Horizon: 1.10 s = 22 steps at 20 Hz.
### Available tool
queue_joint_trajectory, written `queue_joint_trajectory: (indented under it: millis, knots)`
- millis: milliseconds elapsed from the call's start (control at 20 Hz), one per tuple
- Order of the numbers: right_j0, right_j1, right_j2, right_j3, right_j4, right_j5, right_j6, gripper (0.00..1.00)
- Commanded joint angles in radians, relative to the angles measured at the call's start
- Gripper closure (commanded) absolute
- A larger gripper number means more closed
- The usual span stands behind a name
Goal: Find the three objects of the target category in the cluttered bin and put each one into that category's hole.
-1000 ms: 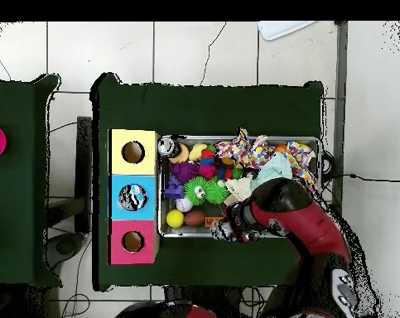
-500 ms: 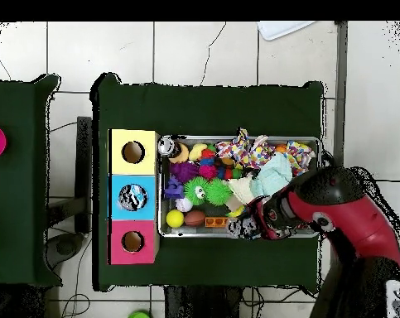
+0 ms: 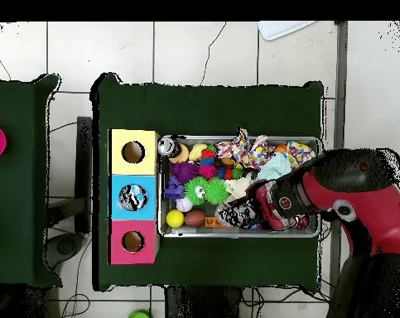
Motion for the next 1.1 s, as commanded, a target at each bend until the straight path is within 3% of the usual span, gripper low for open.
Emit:
queue_joint_trajectory:
  millis: [50, 400, 1100]
  knots:
    - [-0.003, -0.031, 0.191, -0.026, 0.094, 0.084, 0.068, 1.00]
    - [-0.005, -0.028, 0.243, -0.011, 0.187, 0.034, 0.086, 1.00]
    - [0.009, -0.042, 0.298, 0.099, 0.370, -0.106, 0.011, 1.00]
